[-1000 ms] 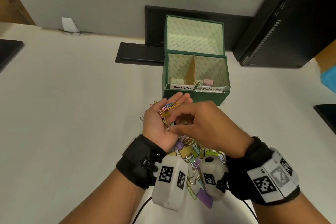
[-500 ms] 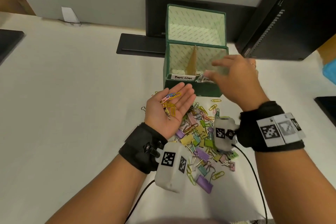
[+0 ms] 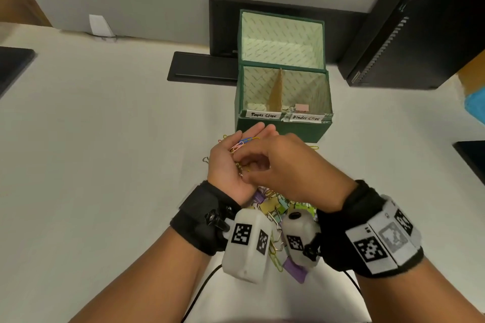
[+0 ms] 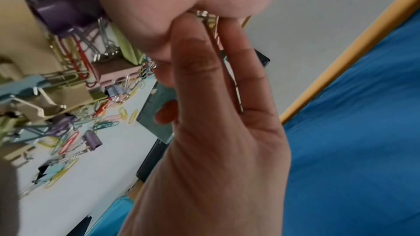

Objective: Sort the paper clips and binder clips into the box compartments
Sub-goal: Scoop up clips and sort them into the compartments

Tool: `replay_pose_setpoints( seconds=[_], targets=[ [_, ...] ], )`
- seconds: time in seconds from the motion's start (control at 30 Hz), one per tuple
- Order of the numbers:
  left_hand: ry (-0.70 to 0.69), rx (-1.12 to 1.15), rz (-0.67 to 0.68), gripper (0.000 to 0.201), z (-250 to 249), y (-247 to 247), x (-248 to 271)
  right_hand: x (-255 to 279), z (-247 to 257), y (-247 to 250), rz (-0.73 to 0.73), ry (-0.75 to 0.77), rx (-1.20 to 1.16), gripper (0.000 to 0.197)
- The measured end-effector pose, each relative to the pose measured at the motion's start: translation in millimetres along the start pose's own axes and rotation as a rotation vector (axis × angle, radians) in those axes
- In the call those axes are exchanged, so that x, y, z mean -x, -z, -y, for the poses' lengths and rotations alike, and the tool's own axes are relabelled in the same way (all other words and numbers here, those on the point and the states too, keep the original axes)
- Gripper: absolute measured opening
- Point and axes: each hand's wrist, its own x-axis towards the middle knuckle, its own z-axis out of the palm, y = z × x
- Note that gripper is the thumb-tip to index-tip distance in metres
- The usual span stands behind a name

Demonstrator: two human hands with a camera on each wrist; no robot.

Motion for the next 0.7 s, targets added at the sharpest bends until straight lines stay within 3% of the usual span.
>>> replay_pose_setpoints(
  seconds=[0.13, 0.47, 0.53, 0.6, 0.7],
  targets=[
    [0.003, -0.009, -0.007, 0.042, -1, 0, -1, -1, 0, -1, 0.02, -0.017, -0.017, 0.038],
    [0.008, 0.045, 0.034, 0.039, -1, -1, 1, 6, -12, 2, -0.101, 0.004, -0.242, 0.014],
    [-0.003, 0.07, 0.046, 0.038, -1, -1, 1, 8, -17, 14, -0.197, -0.017, -0.405, 0.012],
    [-0.022, 0.086, 0.058, 0.037, -1, 1, 0, 8, -28, 30, -0.412, -0.068, -0.488, 0.012],
    [-0.011, 0.082, 0.075, 0.037, -1, 2, 0, 5, -51, 55, -0.712, -0.178, -0.317, 0.013]
  ],
)
